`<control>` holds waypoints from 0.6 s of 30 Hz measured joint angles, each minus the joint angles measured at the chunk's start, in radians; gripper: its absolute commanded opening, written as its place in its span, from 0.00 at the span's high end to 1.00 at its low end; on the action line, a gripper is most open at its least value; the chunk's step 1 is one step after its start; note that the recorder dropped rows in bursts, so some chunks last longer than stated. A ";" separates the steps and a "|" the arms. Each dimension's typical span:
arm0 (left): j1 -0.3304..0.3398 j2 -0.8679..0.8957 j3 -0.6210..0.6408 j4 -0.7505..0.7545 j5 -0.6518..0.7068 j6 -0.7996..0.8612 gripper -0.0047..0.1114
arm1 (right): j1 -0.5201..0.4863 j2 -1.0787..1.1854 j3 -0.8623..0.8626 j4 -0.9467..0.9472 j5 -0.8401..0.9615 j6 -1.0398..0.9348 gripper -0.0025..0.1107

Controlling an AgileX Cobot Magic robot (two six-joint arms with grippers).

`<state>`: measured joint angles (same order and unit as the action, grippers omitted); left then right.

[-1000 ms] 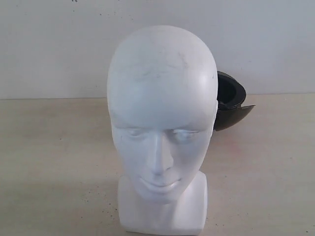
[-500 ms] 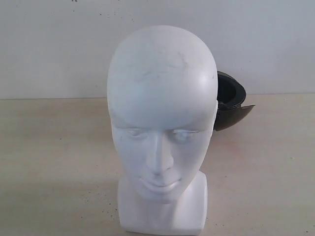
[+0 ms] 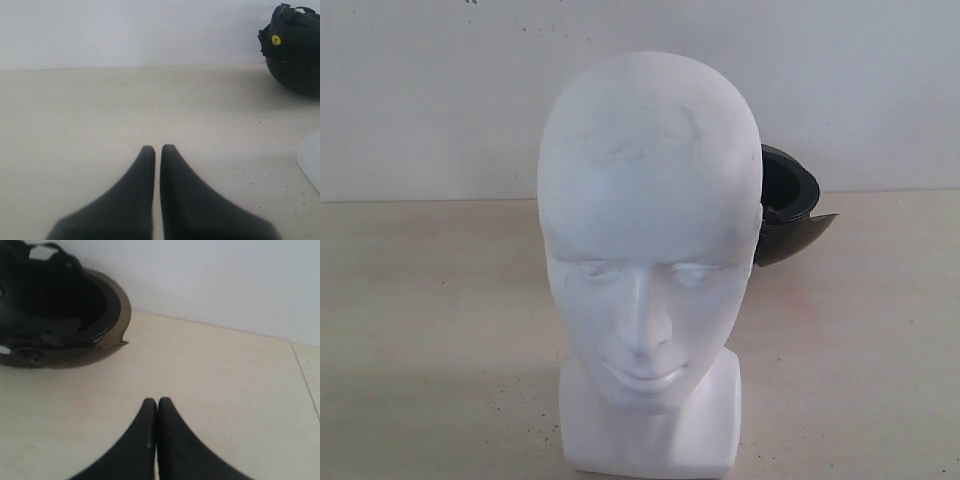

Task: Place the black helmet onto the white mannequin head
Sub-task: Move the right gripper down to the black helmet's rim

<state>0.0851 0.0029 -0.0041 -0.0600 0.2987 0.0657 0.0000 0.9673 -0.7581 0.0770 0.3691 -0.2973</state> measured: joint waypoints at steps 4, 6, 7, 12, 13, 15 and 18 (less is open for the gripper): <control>0.000 0.000 0.000 0.000 0.000 0.000 0.92 | 0.000 0.139 -0.124 0.200 0.136 -0.308 0.98; 0.000 0.000 0.000 0.000 0.000 0.000 0.92 | 0.000 0.206 -0.200 0.311 0.242 -0.474 0.98; 0.000 0.000 0.000 0.000 0.000 0.000 0.92 | 0.000 0.244 -0.237 0.366 0.298 -0.539 0.98; 0.000 0.000 0.000 0.000 0.000 0.000 0.92 | 0.002 0.431 -0.407 0.501 0.389 -0.593 0.98; 0.000 0.000 0.000 0.000 0.000 0.000 0.92 | 0.002 0.453 -0.426 0.504 0.395 -0.586 0.98; 0.000 0.000 0.000 0.000 0.000 0.000 0.92 | 0.002 0.520 -0.486 0.508 0.427 -0.586 0.91; 0.000 0.000 0.000 0.000 0.000 0.000 0.92 | 0.002 0.609 -0.536 0.501 0.481 -0.635 0.65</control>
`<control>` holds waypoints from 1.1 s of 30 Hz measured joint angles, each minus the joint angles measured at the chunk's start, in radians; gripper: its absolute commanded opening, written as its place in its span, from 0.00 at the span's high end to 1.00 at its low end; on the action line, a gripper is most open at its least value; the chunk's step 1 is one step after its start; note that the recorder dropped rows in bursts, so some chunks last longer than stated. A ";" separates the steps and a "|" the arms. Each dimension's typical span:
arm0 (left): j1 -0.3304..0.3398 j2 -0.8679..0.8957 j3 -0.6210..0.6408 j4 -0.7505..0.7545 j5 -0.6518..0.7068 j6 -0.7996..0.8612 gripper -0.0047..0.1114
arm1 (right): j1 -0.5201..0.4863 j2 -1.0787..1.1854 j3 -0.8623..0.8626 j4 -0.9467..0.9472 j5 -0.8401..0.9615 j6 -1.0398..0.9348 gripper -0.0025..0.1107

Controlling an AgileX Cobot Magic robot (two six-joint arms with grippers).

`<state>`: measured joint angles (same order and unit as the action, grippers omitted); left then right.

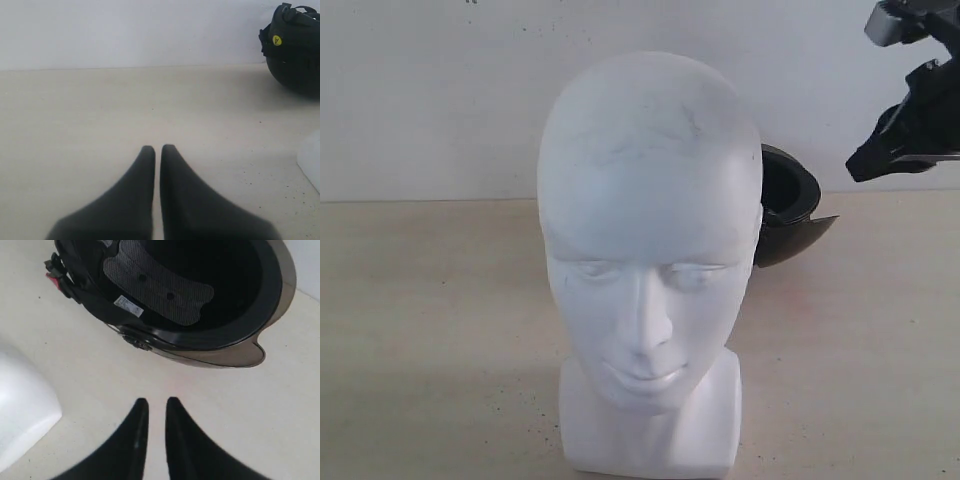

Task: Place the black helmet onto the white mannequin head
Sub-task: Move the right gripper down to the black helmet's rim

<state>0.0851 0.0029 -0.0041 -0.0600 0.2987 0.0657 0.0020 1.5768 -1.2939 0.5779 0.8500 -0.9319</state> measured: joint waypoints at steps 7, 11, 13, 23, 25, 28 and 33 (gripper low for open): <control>0.000 0.000 0.000 0.000 0.000 0.000 0.92 | 0.000 0.132 -0.016 -0.006 -0.245 0.302 0.47; 0.000 0.000 0.000 0.000 0.000 0.000 0.92 | 0.000 0.224 -0.085 -0.006 -0.272 0.401 0.47; 0.000 0.000 0.000 0.000 0.000 0.000 0.92 | 0.000 0.264 -0.130 -0.006 -0.272 0.430 0.47; 0.000 0.000 0.000 0.000 0.000 0.000 0.92 | 0.079 0.457 -0.381 -0.141 -0.271 0.640 0.47; 0.000 0.000 0.000 0.000 0.000 0.000 0.92 | 0.081 0.485 -0.423 -0.226 -0.250 0.739 0.47; 0.000 0.000 0.000 0.000 0.000 0.000 0.92 | 0.081 0.515 -0.463 -0.308 -0.216 0.813 0.47; 0.000 0.000 0.000 0.000 0.000 0.000 0.92 | 0.079 0.545 -0.485 -0.338 -0.178 0.842 0.47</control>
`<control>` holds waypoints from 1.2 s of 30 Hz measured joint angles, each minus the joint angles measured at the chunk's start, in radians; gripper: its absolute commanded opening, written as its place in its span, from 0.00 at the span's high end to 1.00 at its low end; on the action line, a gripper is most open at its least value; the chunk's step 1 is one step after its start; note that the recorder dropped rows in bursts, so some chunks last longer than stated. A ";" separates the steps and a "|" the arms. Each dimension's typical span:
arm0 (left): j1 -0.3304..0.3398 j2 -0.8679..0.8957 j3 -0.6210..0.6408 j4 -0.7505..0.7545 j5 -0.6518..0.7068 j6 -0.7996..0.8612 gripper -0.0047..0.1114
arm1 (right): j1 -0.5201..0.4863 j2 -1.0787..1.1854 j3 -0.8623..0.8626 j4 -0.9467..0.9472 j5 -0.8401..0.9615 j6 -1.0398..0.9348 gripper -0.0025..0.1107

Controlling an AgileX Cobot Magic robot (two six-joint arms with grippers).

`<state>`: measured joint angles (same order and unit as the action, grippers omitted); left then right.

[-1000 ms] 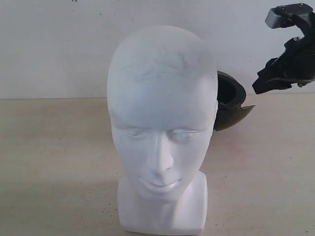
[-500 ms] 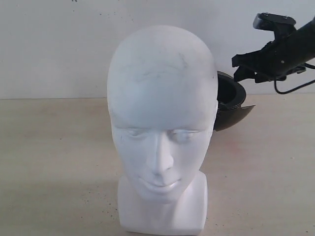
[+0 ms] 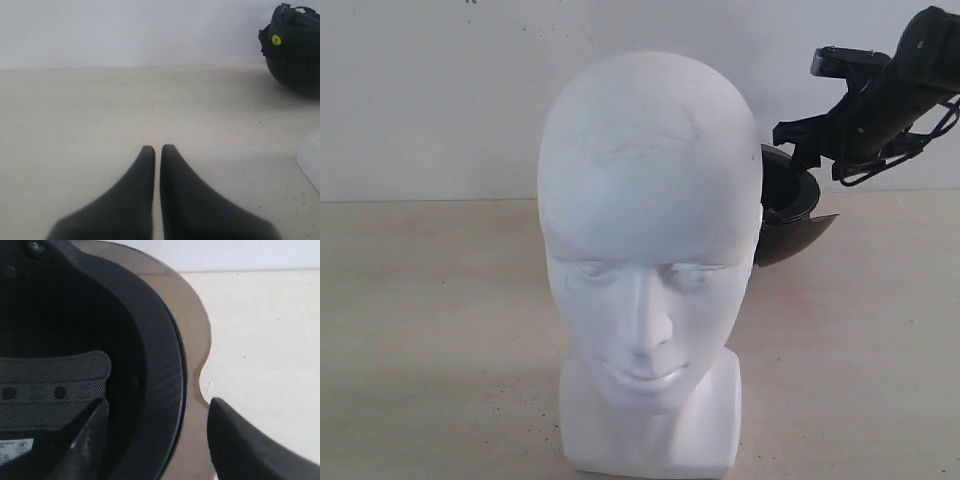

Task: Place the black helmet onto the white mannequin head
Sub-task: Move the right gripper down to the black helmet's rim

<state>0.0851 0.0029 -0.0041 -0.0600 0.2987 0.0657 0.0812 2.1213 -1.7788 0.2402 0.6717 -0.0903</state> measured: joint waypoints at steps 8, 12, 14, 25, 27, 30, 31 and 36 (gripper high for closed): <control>0.000 0.000 0.000 0.000 0.000 0.000 0.92 | 0.000 0.050 -0.003 0.031 0.037 0.012 0.48; 0.000 0.000 0.000 0.000 0.000 0.000 0.92 | 0.000 0.068 -0.003 0.037 0.037 0.012 0.48; 0.000 0.000 0.000 0.000 0.000 0.000 0.92 | 0.000 0.074 -0.003 0.039 0.037 0.021 0.54; 0.000 0.000 0.000 0.000 0.000 0.000 0.92 | 0.000 0.074 -0.005 0.055 0.020 0.041 0.96; 0.000 0.000 0.000 0.000 0.000 0.000 0.92 | 0.000 0.074 -0.005 0.060 0.019 0.054 0.98; 0.000 0.000 0.000 0.000 0.000 0.000 0.92 | 0.000 0.074 -0.005 0.060 0.019 0.056 0.98; 0.000 0.000 0.000 0.000 0.000 0.000 0.92 | 0.000 0.074 -0.005 0.060 0.019 0.056 0.98; 0.000 0.000 0.000 0.000 0.000 0.000 0.92 | 0.000 0.074 -0.005 0.060 0.019 0.056 0.98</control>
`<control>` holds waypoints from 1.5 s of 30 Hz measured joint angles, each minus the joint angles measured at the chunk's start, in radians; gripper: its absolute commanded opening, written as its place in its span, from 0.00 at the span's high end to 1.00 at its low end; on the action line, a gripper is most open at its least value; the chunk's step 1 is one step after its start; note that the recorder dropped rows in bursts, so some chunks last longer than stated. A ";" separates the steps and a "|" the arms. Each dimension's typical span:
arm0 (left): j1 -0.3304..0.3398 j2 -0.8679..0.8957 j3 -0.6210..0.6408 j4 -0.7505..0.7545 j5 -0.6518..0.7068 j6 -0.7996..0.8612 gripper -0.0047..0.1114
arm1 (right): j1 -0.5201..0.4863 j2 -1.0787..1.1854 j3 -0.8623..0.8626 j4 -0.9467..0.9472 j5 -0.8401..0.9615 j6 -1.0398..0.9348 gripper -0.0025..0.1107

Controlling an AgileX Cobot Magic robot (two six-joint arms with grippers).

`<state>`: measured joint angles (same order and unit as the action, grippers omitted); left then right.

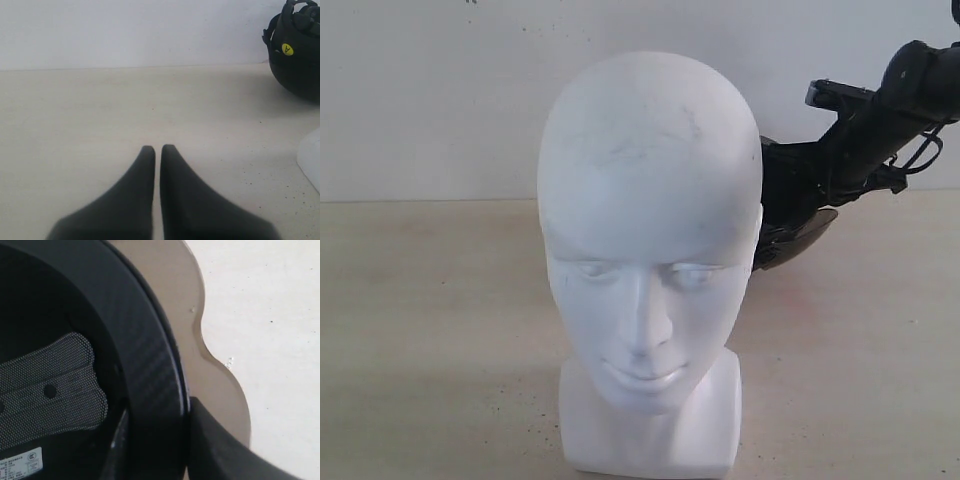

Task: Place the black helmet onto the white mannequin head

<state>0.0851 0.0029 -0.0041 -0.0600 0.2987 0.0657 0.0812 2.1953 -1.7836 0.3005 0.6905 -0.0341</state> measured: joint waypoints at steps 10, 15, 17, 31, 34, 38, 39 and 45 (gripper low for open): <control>0.000 0.000 0.000 0.000 0.000 0.000 0.92 | 0.002 -0.037 0.000 -0.187 0.080 0.167 0.98; 0.000 0.000 0.000 0.000 0.000 0.000 0.92 | 0.002 -0.058 -0.007 -0.300 0.208 0.233 0.98; 0.000 0.000 0.000 0.000 0.000 0.000 0.92 | 0.002 -0.064 -0.010 -0.313 0.258 0.243 0.98; 0.000 0.000 0.000 0.000 0.000 0.000 0.92 | 0.002 -0.224 0.131 -0.453 0.449 0.301 0.98; 0.000 0.000 0.000 0.000 0.000 0.000 0.92 | 0.002 -0.311 0.251 -0.531 0.430 0.339 0.98; 0.000 0.000 0.000 0.000 0.000 0.000 0.92 | 0.000 -0.440 0.443 -0.575 0.356 0.386 0.98; 0.000 0.000 0.000 0.000 0.000 0.000 0.92 | 0.000 -0.476 0.495 -0.578 0.336 0.398 0.98; 0.000 0.000 0.000 0.000 0.000 0.000 0.92 | 0.000 -0.657 0.755 -0.572 0.205 0.493 0.98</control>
<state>0.0851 0.0029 -0.0041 -0.0600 0.2987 0.0657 0.0811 1.5379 -1.0285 -0.2713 0.8956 0.4590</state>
